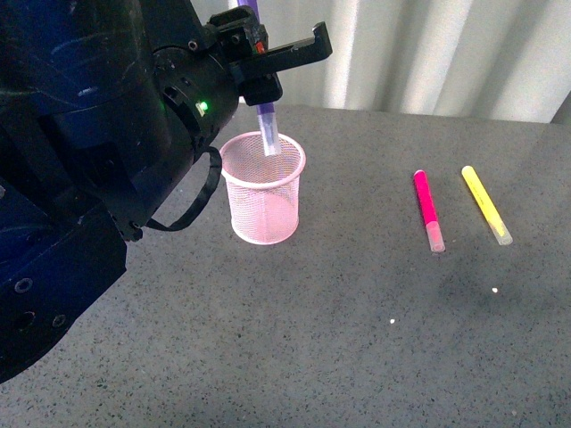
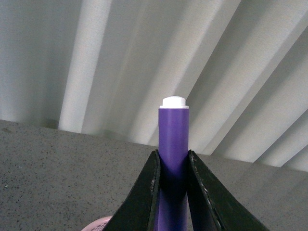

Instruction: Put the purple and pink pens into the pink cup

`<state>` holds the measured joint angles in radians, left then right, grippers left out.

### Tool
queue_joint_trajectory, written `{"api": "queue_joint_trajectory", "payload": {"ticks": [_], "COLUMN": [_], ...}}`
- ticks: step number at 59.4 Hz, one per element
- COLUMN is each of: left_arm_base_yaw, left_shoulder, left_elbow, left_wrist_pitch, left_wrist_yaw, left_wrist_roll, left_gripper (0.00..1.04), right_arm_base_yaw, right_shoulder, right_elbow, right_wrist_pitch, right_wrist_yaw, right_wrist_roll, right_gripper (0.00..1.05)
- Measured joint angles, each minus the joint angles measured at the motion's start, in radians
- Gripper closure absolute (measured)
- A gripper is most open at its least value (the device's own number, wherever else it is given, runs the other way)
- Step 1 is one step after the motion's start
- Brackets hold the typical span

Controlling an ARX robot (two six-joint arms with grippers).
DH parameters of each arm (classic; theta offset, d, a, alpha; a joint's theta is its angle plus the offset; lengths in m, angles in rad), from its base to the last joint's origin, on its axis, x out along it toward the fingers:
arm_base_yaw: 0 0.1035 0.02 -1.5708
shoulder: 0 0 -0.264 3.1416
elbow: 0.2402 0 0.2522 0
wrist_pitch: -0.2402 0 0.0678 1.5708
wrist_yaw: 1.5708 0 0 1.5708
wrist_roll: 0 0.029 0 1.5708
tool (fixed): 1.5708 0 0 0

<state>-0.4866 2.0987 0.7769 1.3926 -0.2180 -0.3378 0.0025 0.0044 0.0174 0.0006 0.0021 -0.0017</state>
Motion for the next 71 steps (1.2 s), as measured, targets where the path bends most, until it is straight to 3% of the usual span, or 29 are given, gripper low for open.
{"api": "queue_joint_trajectory", "payload": {"ticks": [36, 65, 71], "left_arm_base_yaw": [0.016, 0.04, 0.05], "left_shoulder": [0.183, 0.203, 0.196], "left_elbow": [0.186, 0.171, 0.153], "left_wrist_pitch": [-0.027, -0.054, -0.082], "left_wrist_yaw": [-0.011, 0.033, 0.048], "left_wrist_roll": [0.018, -0.035, -0.064], "left_gripper": [0.92, 0.92, 0.76], "right_arm_base_yaw": [0.0, 0.0, 0.0], "right_shoulder": [0.0, 0.0, 0.0], "right_elbow": [0.0, 0.0, 0.0], "right_wrist_pitch": [0.0, 0.0, 0.0], "right_wrist_yaw": [0.0, 0.0, 0.0], "right_wrist_roll": [0.0, 0.0, 0.0], "right_gripper": [0.07, 0.07, 0.07]}}
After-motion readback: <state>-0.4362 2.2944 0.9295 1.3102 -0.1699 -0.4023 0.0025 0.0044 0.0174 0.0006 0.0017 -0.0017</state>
